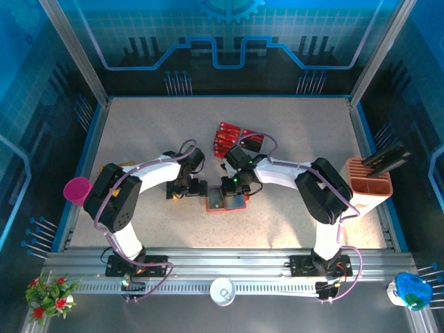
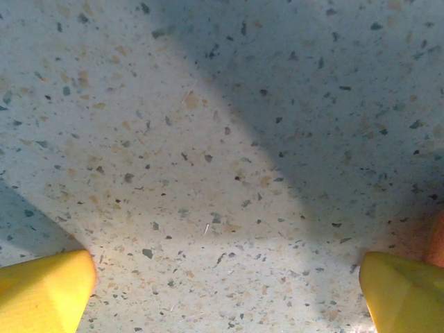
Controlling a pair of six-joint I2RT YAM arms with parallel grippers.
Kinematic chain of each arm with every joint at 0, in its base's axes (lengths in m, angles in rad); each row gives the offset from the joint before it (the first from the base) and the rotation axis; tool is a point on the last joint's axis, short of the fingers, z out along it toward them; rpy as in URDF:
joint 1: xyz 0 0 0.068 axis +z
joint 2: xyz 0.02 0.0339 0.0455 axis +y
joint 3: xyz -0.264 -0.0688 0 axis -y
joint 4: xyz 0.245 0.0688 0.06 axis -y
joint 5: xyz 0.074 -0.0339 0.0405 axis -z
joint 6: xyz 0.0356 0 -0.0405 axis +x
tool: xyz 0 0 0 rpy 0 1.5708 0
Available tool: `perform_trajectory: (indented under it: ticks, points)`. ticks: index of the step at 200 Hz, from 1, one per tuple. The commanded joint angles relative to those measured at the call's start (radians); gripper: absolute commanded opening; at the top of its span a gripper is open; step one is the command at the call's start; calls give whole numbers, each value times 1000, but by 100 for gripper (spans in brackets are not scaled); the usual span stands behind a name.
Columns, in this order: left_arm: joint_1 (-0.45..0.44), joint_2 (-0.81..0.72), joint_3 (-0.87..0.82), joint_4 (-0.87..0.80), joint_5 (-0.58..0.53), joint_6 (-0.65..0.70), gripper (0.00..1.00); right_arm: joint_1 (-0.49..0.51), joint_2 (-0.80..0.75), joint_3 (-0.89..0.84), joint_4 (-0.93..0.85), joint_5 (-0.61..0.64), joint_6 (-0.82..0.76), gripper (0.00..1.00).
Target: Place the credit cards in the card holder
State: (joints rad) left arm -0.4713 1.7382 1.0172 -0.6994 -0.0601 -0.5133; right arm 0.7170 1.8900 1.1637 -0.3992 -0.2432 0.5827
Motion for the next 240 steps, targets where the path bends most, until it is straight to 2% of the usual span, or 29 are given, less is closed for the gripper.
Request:
perform_trajectory:
  ticks: [1, 159, 217, 240]
  points:
    - [3, 43, 9, 19, 12, 37, 99, 1, 29, 26, -12, -11, -4, 0]
    - [4, 71, -2, 46, 18, 60, 99, 47, 104, 106, -33, -66, 5, 0]
    - [9, 32, 43, 17, 16, 61, 99, 10, -22, 77, -29, -57, 34, 0]
    - [32, -14, 78, -4, 28, 58, 99, -30, -101, 31, -24, -46, 42, 5]
